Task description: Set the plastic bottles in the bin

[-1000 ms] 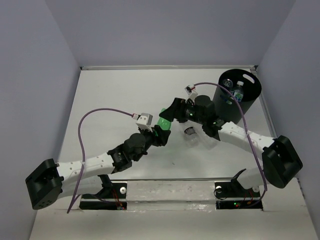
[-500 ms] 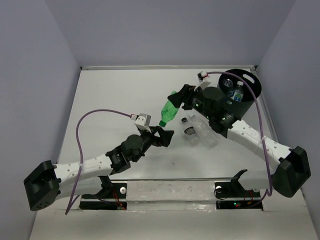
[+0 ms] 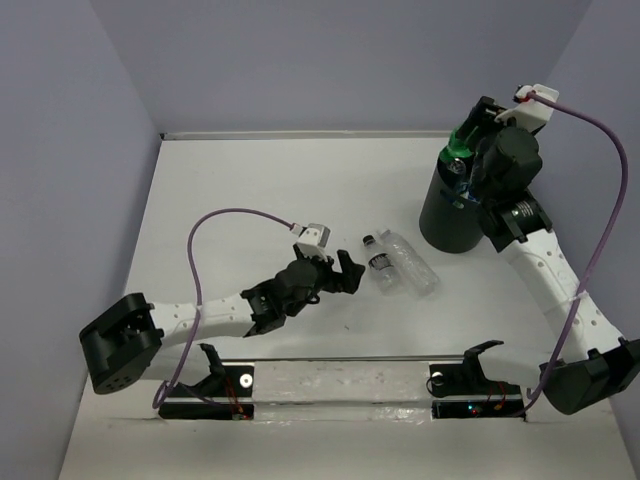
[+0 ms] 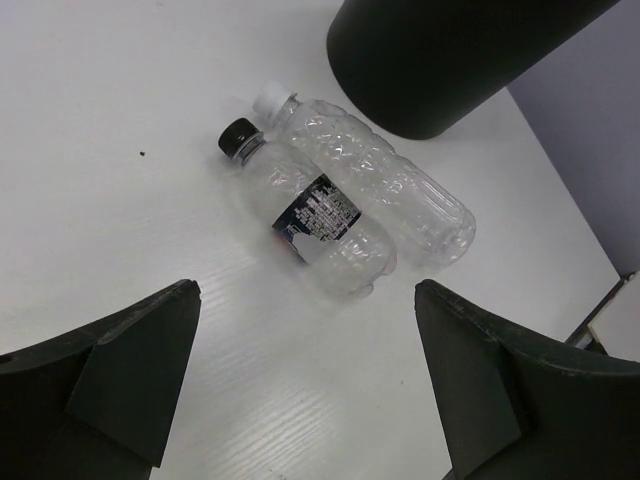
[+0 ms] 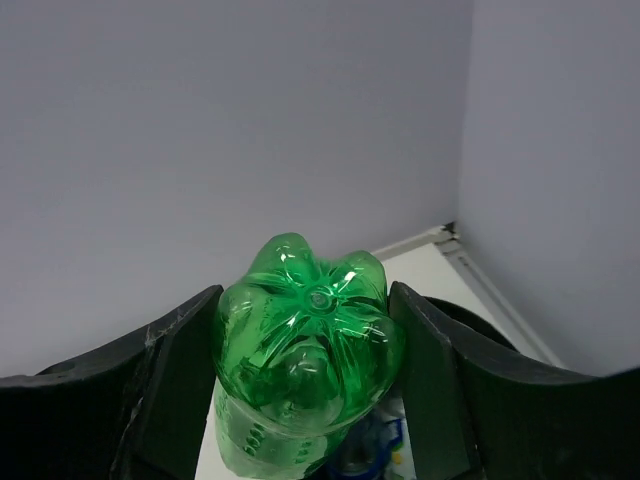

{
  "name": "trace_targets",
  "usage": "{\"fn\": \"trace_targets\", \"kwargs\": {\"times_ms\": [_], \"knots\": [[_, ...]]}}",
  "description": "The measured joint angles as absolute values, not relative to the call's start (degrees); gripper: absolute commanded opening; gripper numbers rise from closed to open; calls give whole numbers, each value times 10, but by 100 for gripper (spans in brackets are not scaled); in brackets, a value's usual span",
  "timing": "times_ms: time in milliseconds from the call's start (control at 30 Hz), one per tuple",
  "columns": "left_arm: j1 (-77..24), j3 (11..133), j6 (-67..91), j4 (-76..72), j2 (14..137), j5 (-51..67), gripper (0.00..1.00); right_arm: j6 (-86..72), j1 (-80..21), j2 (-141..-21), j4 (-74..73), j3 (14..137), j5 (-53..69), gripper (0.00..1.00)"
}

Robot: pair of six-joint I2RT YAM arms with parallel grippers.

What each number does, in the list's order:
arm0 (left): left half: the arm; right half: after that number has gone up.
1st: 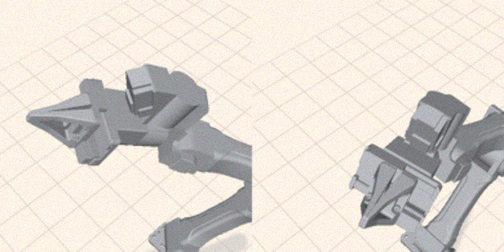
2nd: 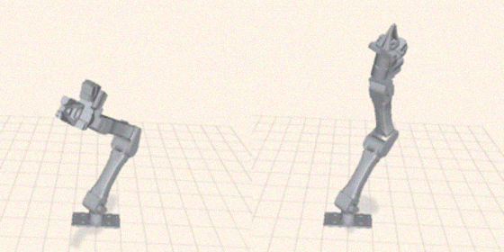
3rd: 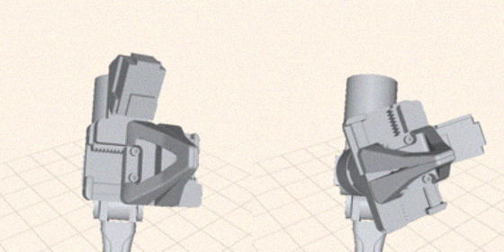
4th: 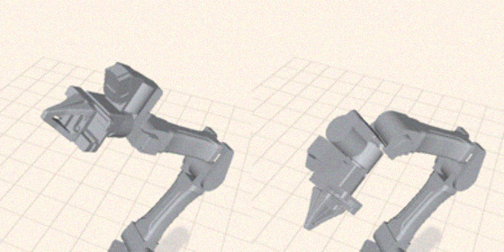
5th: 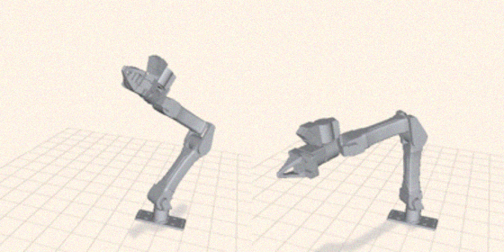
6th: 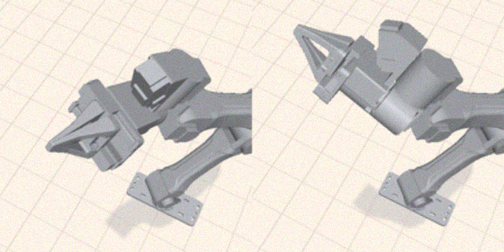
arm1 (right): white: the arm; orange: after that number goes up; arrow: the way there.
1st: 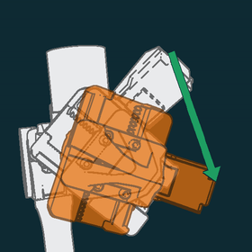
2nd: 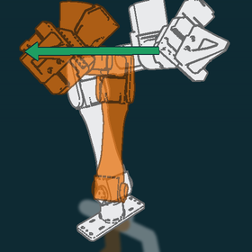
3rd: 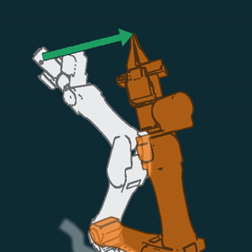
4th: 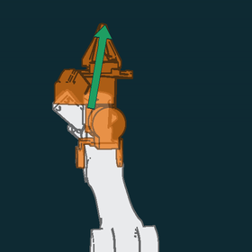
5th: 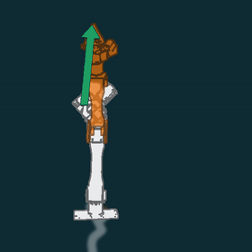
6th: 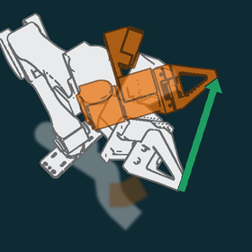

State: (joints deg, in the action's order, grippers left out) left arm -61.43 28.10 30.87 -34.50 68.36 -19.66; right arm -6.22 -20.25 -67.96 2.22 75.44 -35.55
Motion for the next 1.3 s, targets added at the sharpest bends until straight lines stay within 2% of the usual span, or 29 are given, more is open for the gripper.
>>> {"fn": "trace_targets", "kwargs": {"times_ms": [233,300,433,467,767,1100,1300], "knots": [[-615,431,330,-272,842,-197,99,12,-168,-694,15,743,-425,27],[-615,481,338,-240,890,-198,99,21,-164,-697,10,728,-434,31],[-615,525,353,-203,954,-195,99,28,-155,-713,-10,712,-439,95],[-615,530,356,-193,964,-195,99,26,-153,-718,-18,711,-438,97],[-617,564,376,-150,1018,-200,99,-34,-141,-708,-78,711,-366,98],[-626,572,406,-189,1043,-187,99,-90,-141,-666,-91,675,-240,97],[-630,533,429,-225,1034,-202,99,-106,-141,-667,-106,665,-193,98]]}}
